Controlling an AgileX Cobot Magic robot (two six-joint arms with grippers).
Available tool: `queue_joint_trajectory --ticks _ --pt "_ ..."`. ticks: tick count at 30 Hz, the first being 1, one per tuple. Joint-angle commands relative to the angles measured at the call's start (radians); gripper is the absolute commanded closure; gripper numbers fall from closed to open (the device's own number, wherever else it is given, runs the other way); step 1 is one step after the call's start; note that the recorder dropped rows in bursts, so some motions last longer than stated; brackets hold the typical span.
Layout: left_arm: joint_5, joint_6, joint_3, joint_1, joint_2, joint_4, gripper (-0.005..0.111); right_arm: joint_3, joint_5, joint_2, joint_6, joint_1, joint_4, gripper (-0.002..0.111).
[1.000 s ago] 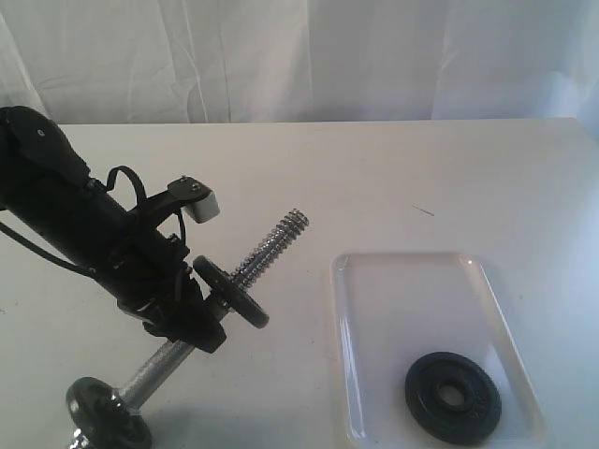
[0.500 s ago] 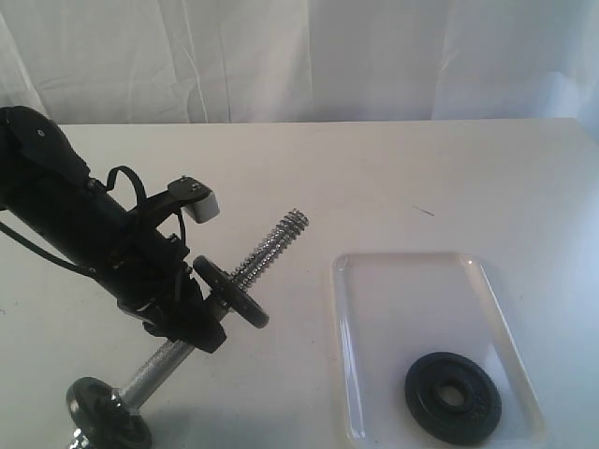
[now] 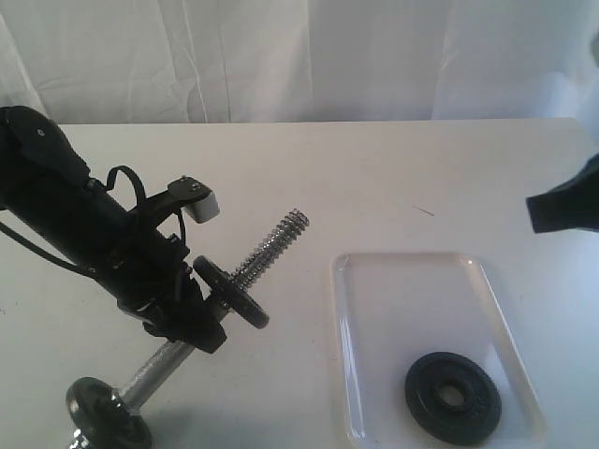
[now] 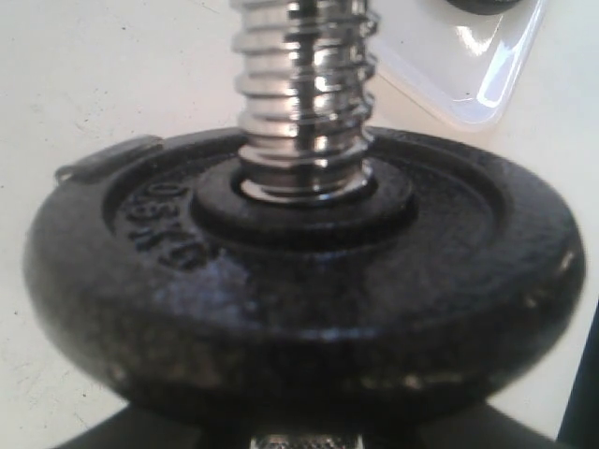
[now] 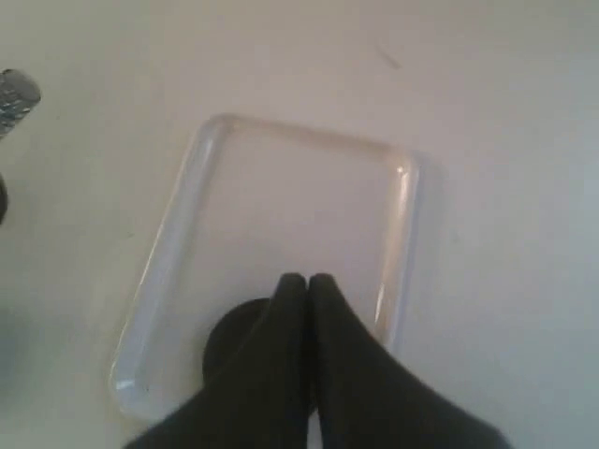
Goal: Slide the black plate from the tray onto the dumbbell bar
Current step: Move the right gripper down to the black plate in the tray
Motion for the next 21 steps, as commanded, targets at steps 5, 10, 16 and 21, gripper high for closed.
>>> queue_joint_trajectory --ticks 5,10,16,21 --pt "0.093 0.002 -0.02 -0.001 -0.054 -0.131 0.107 -0.126 -0.031 0.182 -0.061 0.116 0.029 0.108" --pt "0.095 0.002 -0.02 -0.001 -0.054 -0.131 0.107 -0.128 -0.011 0.329 -0.06 0.192 -0.028 0.108" --pt "0.095 0.002 -0.02 -0.001 -0.054 -0.131 0.107 -0.121 0.041 0.455 0.052 0.259 -0.117 0.097" --pt "0.095 0.002 -0.02 -0.001 -0.054 -0.131 0.107 -0.071 0.044 0.526 0.054 0.263 -0.141 0.048"
